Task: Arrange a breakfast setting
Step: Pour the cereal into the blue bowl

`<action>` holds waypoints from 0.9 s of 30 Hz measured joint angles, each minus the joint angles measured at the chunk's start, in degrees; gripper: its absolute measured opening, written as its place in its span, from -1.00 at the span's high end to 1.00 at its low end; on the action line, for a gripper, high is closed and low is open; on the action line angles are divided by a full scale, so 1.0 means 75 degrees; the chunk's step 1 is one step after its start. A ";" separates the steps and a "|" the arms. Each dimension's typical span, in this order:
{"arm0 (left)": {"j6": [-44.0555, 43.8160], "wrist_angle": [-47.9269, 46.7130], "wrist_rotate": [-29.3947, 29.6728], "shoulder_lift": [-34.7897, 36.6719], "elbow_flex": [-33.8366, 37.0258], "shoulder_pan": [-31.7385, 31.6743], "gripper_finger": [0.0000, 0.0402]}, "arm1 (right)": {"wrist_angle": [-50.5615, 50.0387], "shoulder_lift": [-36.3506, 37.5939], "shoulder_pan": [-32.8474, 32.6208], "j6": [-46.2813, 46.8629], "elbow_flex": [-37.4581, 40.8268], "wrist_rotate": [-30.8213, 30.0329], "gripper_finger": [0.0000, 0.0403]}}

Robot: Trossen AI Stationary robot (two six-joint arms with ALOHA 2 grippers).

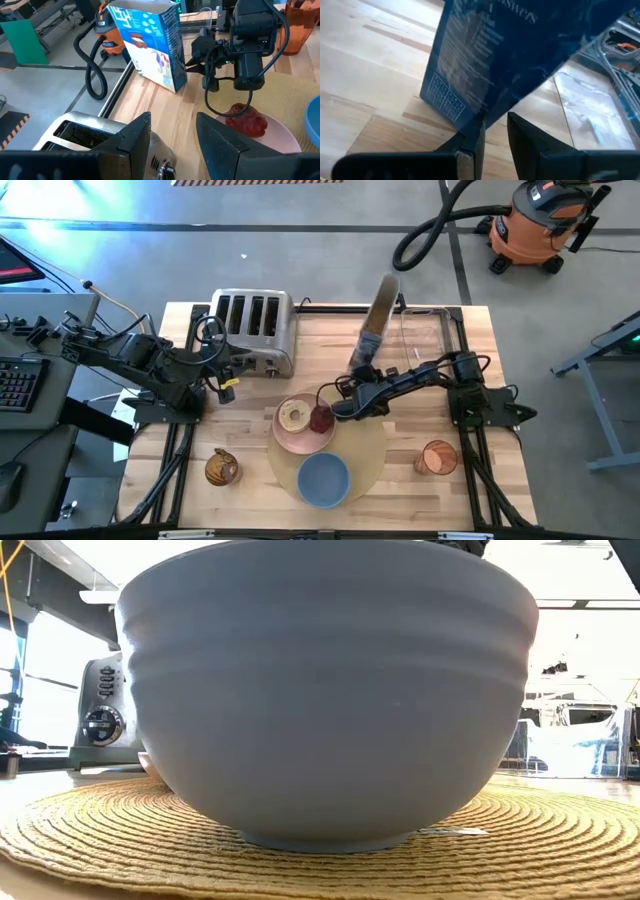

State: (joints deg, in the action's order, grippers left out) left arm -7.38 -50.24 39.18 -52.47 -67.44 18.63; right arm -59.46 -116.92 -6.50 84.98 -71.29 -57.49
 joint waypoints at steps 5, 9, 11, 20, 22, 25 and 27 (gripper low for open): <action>0.0001 0.0003 0.0000 -0.0002 0.0000 -0.0001 0.26 | 0.0029 0.0000 -0.0038 -0.0166 0.0000 -0.0073 0.65; 0.0003 0.0006 0.0000 -0.0003 0.0000 0.0000 0.26 | 0.0053 0.0000 0.0024 0.0008 0.0000 0.0264 0.65; 0.0003 0.0006 0.0000 -0.0002 0.0000 -0.0001 0.26 | 0.0052 0.0000 0.0068 -0.0008 0.0000 0.0410 0.65; 0.0006 0.0015 0.0000 -0.0002 0.0000 -0.0002 0.26 | 0.0070 0.0000 0.0012 0.0352 0.0003 0.0208 0.65; 0.0006 0.0015 0.0000 -0.0001 0.0000 -0.0001 0.26 | 0.0077 0.0000 0.0017 0.0398 0.0003 0.0205 0.65; 0.0006 0.0017 0.0000 -0.0003 0.0000 0.0000 0.26 | 0.0093 0.0000 0.0012 0.0696 0.0003 0.0176 0.65; 0.0006 0.0017 0.0000 0.0000 0.0000 0.0000 0.26 | 0.0092 0.0000 0.0011 0.0958 0.0003 0.0071 0.65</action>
State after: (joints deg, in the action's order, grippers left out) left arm -7.33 -50.11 39.18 -52.47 -67.44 18.63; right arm -58.77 -116.92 -6.42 92.16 -71.26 -56.95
